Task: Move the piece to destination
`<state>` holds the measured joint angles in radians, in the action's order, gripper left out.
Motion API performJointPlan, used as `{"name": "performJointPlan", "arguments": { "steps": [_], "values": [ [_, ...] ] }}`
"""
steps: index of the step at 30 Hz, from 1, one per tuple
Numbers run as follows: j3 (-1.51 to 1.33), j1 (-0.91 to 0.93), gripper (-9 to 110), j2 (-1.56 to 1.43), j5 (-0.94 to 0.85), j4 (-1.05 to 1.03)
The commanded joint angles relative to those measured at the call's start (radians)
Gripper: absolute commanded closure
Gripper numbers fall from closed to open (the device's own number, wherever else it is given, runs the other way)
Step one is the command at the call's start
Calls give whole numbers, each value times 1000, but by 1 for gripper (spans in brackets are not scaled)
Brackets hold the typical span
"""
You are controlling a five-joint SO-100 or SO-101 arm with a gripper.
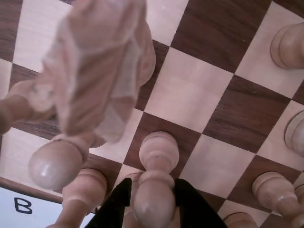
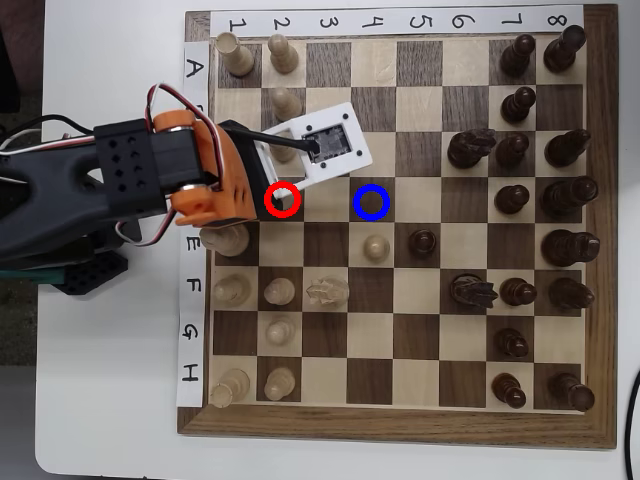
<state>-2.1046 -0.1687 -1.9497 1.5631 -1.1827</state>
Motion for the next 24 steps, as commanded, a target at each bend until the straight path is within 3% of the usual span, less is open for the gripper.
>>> {"name": "performJointPlan", "arguments": {
  "steps": [1, 24],
  "values": [
    [3, 11, 91, -11, -6, 11],
    [-12, 31, 101, -32, 9, 63]
  ]
}}
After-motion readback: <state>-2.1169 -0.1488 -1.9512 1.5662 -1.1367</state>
